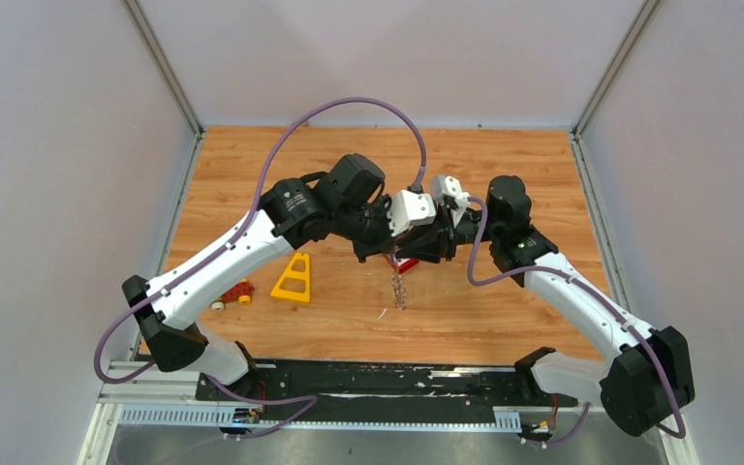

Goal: Put the keys on the keyring

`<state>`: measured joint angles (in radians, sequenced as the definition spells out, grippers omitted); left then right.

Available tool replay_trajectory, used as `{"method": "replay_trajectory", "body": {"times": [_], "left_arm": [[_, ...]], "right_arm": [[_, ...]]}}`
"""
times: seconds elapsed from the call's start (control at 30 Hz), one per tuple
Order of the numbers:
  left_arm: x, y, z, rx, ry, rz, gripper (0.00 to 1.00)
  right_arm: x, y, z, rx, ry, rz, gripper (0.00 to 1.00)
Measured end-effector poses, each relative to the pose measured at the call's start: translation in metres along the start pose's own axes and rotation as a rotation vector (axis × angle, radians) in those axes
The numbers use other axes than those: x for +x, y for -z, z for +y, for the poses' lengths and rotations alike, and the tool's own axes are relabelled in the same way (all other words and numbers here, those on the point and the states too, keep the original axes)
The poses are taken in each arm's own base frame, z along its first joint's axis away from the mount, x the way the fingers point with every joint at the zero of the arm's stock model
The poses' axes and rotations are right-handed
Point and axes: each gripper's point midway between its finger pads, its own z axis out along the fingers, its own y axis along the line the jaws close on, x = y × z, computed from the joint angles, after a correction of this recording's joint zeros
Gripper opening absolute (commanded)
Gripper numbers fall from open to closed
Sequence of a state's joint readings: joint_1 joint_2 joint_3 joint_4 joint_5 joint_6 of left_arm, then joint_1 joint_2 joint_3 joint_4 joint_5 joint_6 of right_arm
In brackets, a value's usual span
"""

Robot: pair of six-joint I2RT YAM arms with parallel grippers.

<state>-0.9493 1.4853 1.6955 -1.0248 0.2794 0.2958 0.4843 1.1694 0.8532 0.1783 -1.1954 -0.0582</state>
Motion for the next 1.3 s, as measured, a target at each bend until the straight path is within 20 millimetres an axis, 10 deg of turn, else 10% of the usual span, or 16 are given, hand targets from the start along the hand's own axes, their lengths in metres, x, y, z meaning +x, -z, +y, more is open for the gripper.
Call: {"method": "replay_trajectory", "body": {"times": [0.53,0.87,1.3], "left_arm": [[0.002,-0.001,-0.002,0.009,0.005,-0.001,0.00],[0.007,0.000,-0.007,0.010,-0.067,-0.081,0.44],[0.008,0.015,-0.001,-0.094,-0.294,-0.275,0.41]], "right_arm": [[0.003,-0.001,-0.001,0.004,-0.004,0.008,0.00],[0.002,0.001,-0.004,0.040,-0.012,0.009,0.00],[-0.002,0.003,-0.004,0.048,-0.024,0.002,0.00]]}}
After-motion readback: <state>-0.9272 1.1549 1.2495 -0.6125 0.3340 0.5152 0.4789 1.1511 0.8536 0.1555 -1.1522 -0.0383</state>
